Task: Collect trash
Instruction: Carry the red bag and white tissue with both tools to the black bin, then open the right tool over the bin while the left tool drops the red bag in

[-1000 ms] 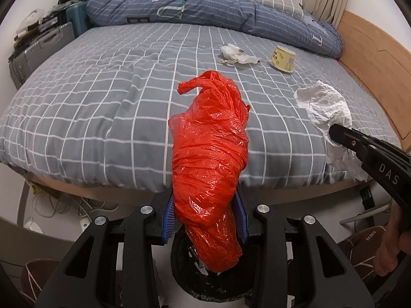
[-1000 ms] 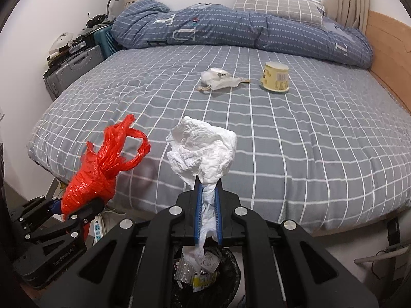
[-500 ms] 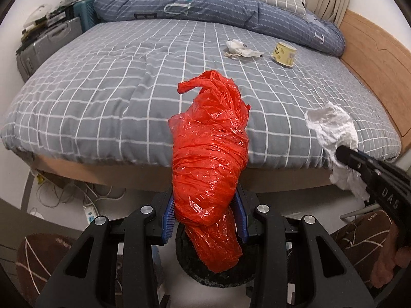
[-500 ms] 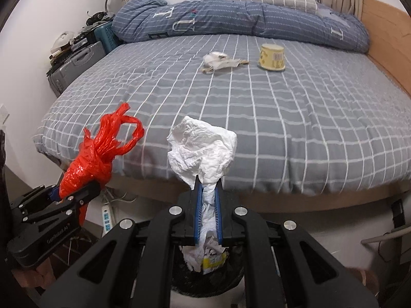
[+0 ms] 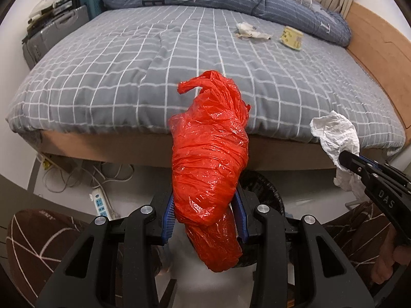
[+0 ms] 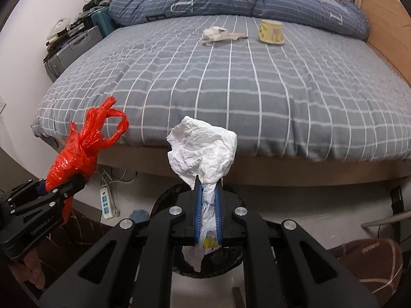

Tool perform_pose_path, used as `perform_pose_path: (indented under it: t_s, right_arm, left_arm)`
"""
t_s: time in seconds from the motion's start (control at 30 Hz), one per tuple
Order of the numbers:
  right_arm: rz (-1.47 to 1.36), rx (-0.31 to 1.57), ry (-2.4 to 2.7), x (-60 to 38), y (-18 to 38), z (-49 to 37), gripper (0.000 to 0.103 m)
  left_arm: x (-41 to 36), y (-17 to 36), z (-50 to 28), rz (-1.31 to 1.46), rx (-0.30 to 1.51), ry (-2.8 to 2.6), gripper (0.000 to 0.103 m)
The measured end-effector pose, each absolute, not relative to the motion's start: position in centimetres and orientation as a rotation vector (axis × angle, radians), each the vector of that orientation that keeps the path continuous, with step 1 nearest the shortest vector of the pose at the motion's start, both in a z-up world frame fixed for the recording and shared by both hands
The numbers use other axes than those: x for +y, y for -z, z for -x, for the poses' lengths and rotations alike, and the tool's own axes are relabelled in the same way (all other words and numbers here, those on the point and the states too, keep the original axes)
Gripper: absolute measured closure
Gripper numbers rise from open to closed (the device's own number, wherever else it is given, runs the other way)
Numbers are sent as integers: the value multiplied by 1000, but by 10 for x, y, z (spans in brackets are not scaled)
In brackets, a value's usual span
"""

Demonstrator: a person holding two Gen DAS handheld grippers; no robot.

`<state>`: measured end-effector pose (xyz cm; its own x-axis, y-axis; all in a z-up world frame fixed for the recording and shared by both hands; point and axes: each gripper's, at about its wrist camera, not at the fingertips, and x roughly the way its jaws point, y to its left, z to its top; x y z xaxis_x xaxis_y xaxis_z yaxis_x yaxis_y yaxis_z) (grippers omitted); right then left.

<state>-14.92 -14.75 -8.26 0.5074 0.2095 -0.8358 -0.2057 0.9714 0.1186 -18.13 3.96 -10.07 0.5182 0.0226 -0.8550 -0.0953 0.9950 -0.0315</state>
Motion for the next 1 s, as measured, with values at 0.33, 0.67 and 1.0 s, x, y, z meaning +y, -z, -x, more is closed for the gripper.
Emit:
perform_pose_path:
  t_s: [0.33,0.67,1.0]
  right_arm:
    - [6,1134,-260,-137,143,154,95]
    - [50,1246,-267,-115,198,137,94]
    - [86,1286,-300,-100,221,123,90]
  left_arm:
    - [53,163,183,50,1120,-110,66]
    - [54,217,163,48,1240,-77,66]
    - [72,225,163,92,1273,-88,66]
